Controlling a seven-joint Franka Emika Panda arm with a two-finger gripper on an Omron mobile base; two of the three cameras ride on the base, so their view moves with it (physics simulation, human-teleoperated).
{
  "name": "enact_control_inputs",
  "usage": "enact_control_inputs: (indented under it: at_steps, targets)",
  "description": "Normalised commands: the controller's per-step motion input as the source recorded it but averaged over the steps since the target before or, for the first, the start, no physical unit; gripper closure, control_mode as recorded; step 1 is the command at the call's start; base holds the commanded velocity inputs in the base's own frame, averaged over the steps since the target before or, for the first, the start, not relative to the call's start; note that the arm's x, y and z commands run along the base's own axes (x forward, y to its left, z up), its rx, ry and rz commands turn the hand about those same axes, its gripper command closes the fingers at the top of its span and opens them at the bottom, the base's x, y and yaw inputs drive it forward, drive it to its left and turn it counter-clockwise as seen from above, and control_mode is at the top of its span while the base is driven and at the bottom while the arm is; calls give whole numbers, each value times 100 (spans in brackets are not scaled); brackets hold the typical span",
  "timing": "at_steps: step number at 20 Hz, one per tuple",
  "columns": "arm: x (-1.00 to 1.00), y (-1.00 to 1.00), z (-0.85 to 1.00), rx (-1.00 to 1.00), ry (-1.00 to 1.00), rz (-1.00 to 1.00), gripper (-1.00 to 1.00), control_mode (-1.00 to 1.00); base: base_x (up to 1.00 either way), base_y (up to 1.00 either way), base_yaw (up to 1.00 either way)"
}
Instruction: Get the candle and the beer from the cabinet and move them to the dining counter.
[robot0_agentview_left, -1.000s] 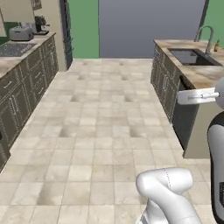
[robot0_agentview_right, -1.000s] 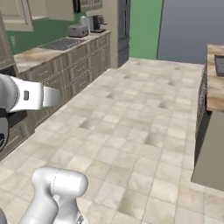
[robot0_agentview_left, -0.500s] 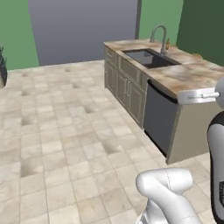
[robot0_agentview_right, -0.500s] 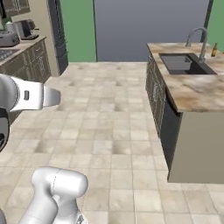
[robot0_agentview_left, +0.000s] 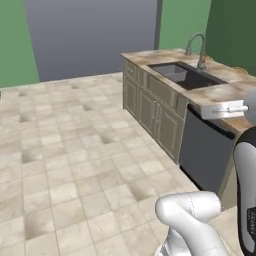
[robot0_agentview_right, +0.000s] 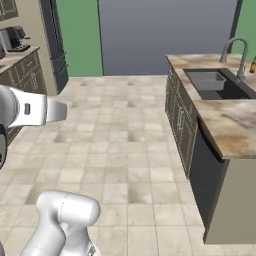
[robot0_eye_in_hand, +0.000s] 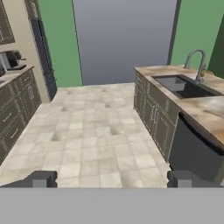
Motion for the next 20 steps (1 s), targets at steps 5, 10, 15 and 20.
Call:
enact_control_inputs:
  at_steps: [5, 10, 15, 20]
  targets:
    - [0, 0, 0, 0, 0, 0, -100, 100, 100, 12, 4]
    - [0, 0, 0, 0, 0, 0, -100, 100, 100, 33, 18]
    - [0, 0, 0, 0, 0, 0, -100, 100, 100, 34, 44]
    - [0, 0, 0, 0, 0, 0, -100, 100, 89, 20, 66]
